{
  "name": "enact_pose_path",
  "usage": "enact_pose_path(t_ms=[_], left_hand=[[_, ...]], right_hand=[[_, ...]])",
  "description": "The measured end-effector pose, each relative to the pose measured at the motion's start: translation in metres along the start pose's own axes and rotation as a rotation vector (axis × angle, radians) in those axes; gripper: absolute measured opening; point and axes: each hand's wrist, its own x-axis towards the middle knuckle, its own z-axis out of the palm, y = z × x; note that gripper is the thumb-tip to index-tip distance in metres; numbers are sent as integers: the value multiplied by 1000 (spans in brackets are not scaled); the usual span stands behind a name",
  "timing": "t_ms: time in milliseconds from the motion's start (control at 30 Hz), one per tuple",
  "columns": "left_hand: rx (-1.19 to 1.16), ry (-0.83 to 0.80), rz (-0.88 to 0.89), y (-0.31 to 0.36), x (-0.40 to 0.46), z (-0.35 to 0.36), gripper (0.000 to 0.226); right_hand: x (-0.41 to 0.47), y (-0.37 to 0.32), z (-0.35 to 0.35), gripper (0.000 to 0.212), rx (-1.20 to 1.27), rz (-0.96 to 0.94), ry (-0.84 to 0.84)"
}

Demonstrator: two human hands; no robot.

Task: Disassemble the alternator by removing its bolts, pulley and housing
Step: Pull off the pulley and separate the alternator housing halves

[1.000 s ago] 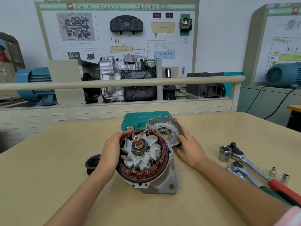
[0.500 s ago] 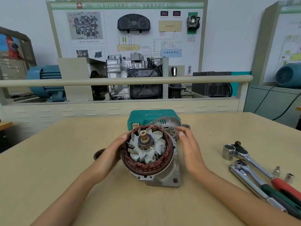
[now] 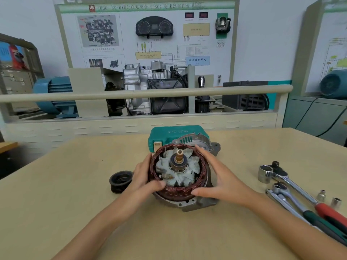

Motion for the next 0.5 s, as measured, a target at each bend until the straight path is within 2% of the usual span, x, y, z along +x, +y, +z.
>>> enact_pose_path(t_ms=[67,133,233,300,400,500], left_hand=[[119,-89,22,-8,-14,0,98],[240,-48,64,-14,-16,0,98],[373,11,105,-13,-6,-4,101],[431,-41,88,-12,2,-11,111],[330,-141,122,-11,14,-17,123],[208,-153,185,-15,15,-13,124]], right_hand=[[-5,6,-2,103,10,1,46],[-7,8,-4,99,-33,-7,73],[-7,6,-2,97,-112,-42,66],[-6,2,3,103,-113,-33,30],[-5,-4,12,102,-35,-30,26],[-6,-4,17,96,115,-21,88]])
